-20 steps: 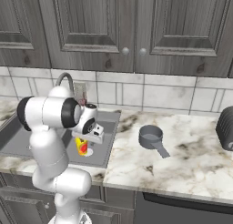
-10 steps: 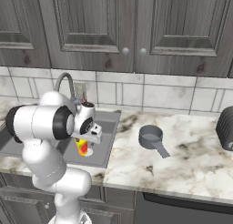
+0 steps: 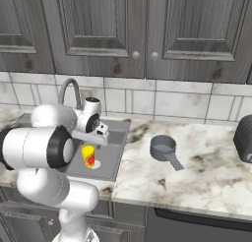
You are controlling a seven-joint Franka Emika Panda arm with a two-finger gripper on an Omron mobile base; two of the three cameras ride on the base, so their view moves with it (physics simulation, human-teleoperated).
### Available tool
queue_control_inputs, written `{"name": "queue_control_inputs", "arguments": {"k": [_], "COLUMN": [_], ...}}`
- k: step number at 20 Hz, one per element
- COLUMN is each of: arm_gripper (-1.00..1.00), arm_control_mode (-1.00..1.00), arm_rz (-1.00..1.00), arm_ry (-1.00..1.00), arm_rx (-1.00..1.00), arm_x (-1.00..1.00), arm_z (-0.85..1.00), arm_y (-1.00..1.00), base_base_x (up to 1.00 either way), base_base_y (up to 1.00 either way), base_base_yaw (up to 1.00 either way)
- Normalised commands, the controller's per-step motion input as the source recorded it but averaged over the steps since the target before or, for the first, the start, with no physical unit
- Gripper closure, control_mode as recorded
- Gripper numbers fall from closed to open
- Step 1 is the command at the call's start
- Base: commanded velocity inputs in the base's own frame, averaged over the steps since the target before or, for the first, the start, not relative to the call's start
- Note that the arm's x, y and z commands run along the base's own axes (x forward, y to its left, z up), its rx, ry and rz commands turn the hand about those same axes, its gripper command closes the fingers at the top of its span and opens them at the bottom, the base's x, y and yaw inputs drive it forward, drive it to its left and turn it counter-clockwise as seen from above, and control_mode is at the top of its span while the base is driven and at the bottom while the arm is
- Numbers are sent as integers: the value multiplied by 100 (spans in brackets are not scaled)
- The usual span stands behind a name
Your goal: Move any existing items from the left basin to the right basin for drying. Then move the measuring cup from the counter to the left basin of the sink for washing.
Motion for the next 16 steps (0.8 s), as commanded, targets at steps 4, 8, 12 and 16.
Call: {"name": "queue_control_inputs", "arguments": {"k": [4,8,12,16], "arm_gripper": [-100,-100,-100,-100], "arm_control_mode": [-100,-100,-100,-100], "arm_rz": [0,0,0,0], "arm_ry": [10,11,8,5], "arm_rx": [0,0,0,0], "arm_x": [-1,-6,-18,-22], "arm_z": [53,36,20,13], "arm_y": [0,-9,-21,-27], "base_base_x": [0,0,0,0], "base_base_y": [0,0,0,0], "base_base_yaw": [0,0,0,0]}}
